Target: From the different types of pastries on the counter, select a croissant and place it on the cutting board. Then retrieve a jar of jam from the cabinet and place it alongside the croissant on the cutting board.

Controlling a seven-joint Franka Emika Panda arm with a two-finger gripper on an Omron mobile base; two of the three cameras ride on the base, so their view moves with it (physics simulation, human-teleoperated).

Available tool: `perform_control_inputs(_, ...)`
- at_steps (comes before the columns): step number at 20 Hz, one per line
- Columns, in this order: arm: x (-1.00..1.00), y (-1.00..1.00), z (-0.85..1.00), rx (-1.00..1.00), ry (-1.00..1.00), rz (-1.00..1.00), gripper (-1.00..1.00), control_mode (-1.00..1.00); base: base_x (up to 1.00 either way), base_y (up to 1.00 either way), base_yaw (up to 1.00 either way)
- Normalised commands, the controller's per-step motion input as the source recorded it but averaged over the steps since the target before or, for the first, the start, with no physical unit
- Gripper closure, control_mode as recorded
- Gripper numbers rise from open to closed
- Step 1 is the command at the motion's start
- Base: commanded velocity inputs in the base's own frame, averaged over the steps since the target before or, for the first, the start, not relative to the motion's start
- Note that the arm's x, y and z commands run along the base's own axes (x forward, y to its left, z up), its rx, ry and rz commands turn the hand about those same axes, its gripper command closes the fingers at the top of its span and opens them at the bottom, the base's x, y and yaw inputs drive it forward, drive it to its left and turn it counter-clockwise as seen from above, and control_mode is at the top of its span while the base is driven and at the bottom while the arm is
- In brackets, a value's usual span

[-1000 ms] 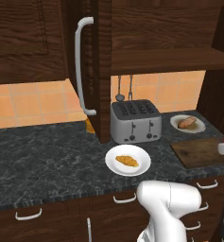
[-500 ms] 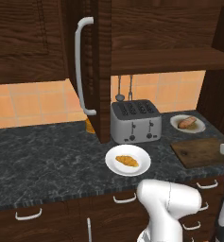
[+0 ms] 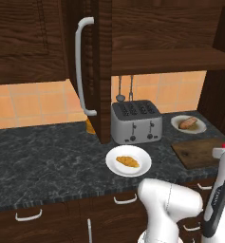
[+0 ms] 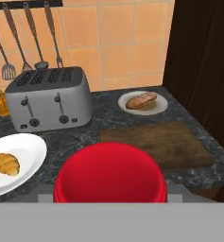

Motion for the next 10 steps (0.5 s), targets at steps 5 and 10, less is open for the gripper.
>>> perform_control_inputs(5, 0.64, 0.07, -0.93, -0.30, -0.20, -0.15, 1.00, -1.00, 0.00, 0.00, 0.00)
perform_control_inputs(10, 0.45, 0.14, -1.00, -0.25, -0.02, -0.04, 1.00, -1.00, 0.00, 0.00, 0.00)
